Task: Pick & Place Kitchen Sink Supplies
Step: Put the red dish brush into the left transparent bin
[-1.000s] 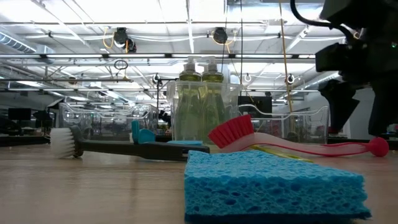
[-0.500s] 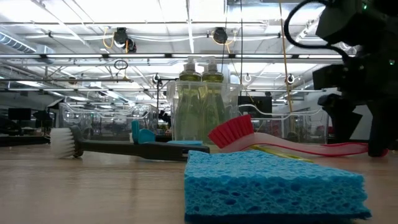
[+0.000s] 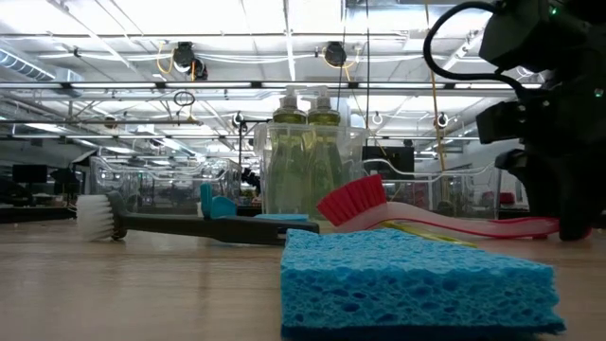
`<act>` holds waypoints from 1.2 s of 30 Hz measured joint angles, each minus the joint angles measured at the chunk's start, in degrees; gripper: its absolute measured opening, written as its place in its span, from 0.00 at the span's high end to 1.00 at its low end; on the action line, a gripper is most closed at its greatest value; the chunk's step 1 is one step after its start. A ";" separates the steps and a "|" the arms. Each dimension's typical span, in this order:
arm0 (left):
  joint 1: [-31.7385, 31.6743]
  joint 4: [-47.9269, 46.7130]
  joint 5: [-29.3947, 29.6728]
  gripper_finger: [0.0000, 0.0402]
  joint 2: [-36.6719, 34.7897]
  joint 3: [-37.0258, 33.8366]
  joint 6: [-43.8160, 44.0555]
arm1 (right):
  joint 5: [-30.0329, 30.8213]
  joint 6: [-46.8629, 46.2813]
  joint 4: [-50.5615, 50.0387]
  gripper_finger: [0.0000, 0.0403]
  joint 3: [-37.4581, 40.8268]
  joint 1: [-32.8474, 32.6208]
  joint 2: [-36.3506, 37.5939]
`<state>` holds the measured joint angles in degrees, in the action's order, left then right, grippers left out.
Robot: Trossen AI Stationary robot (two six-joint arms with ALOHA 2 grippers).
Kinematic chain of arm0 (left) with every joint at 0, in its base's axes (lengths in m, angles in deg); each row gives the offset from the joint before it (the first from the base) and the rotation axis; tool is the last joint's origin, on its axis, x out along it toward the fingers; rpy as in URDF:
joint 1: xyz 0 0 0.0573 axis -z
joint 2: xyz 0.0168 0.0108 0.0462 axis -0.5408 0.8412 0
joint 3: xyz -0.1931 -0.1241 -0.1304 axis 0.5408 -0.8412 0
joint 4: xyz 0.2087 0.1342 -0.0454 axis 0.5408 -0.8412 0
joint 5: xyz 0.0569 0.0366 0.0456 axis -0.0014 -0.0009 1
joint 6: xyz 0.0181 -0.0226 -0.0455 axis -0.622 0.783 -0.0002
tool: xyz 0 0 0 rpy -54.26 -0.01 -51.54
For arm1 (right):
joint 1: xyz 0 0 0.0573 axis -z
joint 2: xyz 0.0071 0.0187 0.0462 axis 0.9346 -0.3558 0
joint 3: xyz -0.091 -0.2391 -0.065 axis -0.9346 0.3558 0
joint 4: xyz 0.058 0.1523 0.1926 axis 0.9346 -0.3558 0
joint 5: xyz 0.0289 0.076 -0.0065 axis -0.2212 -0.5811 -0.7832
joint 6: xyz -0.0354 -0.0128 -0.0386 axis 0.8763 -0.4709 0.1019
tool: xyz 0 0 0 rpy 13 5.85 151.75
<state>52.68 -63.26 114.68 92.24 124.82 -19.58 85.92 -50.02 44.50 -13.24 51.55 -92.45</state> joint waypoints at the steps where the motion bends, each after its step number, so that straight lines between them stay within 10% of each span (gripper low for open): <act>1: 0.00 0.00 0.00 0.33 0.00 0.00 0.00 | -0.11 -0.49 -0.04 0.67 0.00 0.00 -0.02; 7: 0.00 0.00 0.00 0.33 0.00 0.00 0.00 | -0.05 -2.84 -0.28 0.87 0.08 -0.02 0.97; 26: 0.00 0.09 -0.07 0.33 0.00 0.00 0.00 | -1.10 -11.26 -4.06 0.87 0.33 0.04 15.51; 36: 0.01 0.26 -0.46 0.33 0.00 0.00 0.73 | -4.14 -15.13 15.70 0.87 0.22 0.02 26.75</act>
<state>52.69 -63.00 114.22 92.24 124.82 -18.85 81.79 -65.15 60.21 -13.02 51.57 -65.69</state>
